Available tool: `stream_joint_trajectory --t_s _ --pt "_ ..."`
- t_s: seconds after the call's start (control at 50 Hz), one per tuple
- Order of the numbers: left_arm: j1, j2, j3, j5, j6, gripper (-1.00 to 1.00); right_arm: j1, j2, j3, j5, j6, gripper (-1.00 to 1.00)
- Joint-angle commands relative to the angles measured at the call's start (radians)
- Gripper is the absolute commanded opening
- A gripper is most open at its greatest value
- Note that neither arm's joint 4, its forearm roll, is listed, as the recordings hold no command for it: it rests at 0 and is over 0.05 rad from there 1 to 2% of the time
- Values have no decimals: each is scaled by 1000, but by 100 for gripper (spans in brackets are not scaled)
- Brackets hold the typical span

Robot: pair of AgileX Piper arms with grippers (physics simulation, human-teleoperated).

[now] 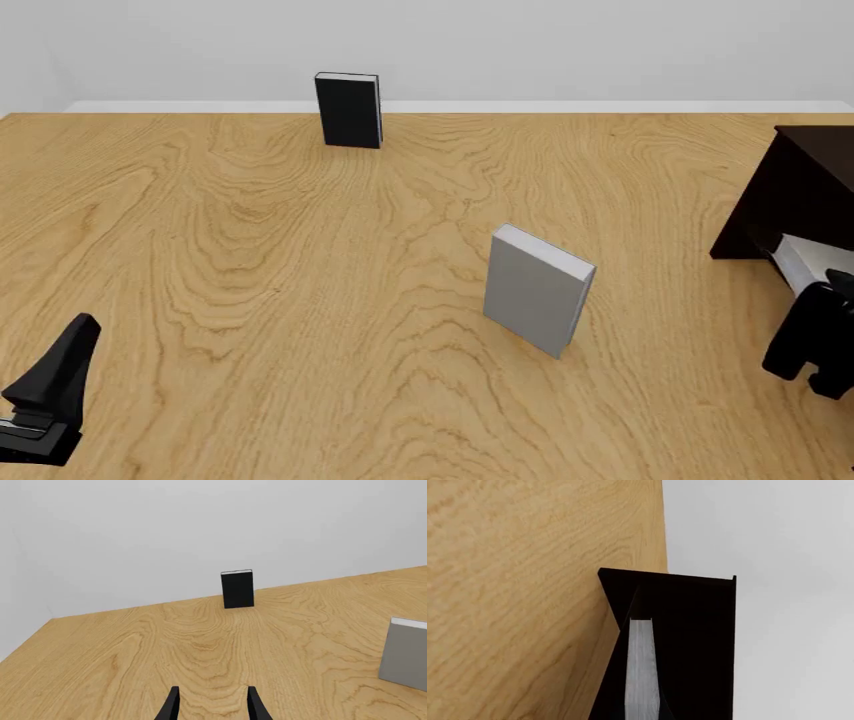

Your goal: Pick up the book on the right and place it on the cabinet shelf.

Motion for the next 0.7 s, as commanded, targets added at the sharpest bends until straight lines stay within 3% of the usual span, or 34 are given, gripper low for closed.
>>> stream_joint_trajectory --t_s 0.02,0.28,0.3,0.7 --pt "1 0 0 -1 0 100 -38 3 -7 -3 27 -100" --pt "1 0 0 0 -1 100 -21 -15 -32 50 72 -100" --pt "1 0 0 0 -1 100 -20 -16 -33 53 74 100" --pt "2 0 0 0 -1 100 14 11 -24 39 87 100"
